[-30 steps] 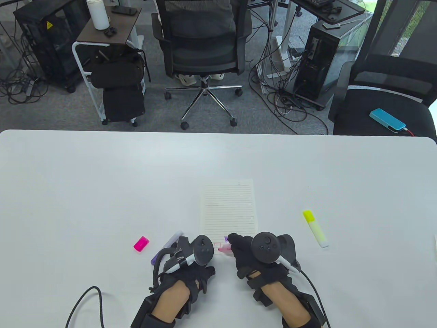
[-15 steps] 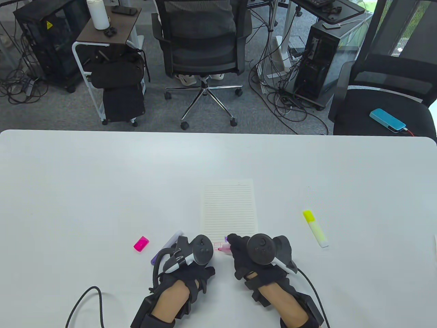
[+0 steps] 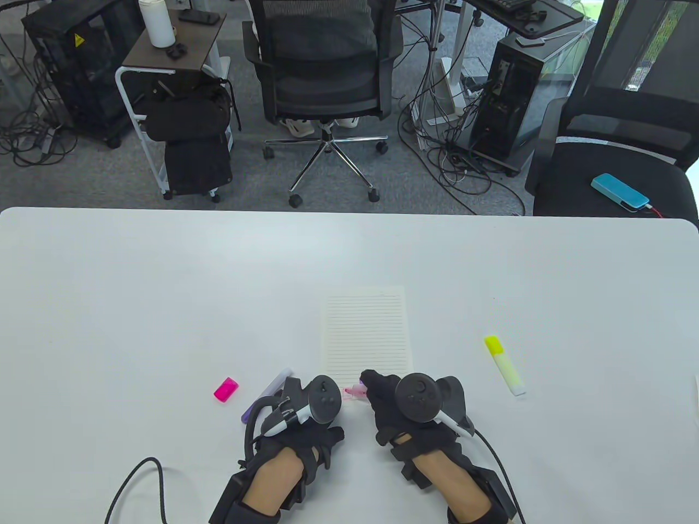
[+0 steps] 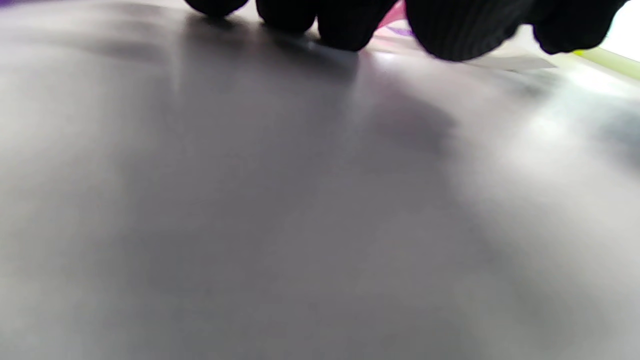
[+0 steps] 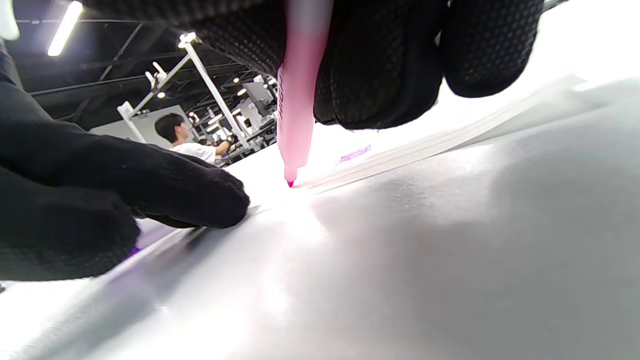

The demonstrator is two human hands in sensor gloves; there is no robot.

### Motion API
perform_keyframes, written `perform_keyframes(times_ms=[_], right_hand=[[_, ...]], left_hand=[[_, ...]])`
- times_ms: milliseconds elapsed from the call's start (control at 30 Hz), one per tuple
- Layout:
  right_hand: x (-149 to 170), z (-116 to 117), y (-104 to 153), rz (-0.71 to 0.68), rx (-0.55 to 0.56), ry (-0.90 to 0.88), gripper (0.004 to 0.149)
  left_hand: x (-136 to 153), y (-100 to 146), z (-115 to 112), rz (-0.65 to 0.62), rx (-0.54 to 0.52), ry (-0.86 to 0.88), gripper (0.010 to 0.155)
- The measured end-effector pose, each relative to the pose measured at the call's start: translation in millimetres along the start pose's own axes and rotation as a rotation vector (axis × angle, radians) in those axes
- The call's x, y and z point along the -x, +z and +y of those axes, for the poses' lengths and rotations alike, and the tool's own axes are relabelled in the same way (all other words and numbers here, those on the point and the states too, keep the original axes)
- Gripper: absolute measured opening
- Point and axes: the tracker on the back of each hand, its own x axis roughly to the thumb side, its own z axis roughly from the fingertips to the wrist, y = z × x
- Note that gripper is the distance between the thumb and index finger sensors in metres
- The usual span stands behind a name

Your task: Apply highlighter ink on paper

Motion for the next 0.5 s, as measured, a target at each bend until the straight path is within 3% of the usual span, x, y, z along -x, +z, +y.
perform_keyframes(times_ms=[500], right_hand=[[-0.4,4.2,-2.3,0.004,0.024,0.034,0.042]], left_hand=[[0.0,0.0,-0.3,0.001,0.005,0.001,0.069]])
